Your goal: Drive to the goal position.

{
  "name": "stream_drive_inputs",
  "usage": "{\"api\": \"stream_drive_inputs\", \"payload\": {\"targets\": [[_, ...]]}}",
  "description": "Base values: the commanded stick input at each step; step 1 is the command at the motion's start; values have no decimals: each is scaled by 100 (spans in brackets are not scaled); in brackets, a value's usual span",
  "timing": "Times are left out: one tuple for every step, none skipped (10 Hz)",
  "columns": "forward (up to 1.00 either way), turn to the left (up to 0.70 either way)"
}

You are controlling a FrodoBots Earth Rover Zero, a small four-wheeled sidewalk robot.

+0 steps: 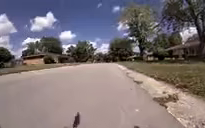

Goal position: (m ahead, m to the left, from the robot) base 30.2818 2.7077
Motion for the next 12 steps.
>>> {"api": "stream_drive_inputs", "payload": {"targets": [[85,2],[85,2],[85,2],[85,2],[85,2],[85,2],[85,2],[85,-1],[85,-11],[85,-21],[85,-31],[85,-34]]}}
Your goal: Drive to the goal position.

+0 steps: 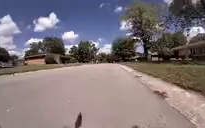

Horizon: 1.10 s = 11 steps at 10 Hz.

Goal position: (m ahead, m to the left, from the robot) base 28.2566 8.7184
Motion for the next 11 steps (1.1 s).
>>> {"api": "stream_drive_inputs", "payload": {"targets": [[85,-34],[85,-24],[85,-9],[85,0],[85,0],[85,0],[85,0],[85,0],[85,0],[85,0],[85,0]]}}
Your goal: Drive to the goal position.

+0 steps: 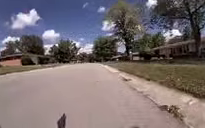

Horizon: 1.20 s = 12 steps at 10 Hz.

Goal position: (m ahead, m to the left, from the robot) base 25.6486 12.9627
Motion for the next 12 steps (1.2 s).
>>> {"api": "stream_drive_inputs", "payload": {"targets": [[85,0],[85,0],[85,0],[85,0],[85,0],[85,0],[85,0],[85,0],[85,0],[85,0],[85,0],[85,0]]}}
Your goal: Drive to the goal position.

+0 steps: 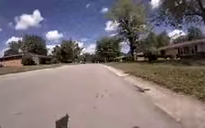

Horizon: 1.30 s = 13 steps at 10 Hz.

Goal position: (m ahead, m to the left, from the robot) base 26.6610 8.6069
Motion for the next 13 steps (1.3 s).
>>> {"api": "stream_drive_inputs", "payload": {"targets": [[85,0],[85,0],[85,0],[85,0],[85,0],[85,0],[85,0],[85,0],[80,0],[0,0],[0,0],[0,0],[0,0]]}}
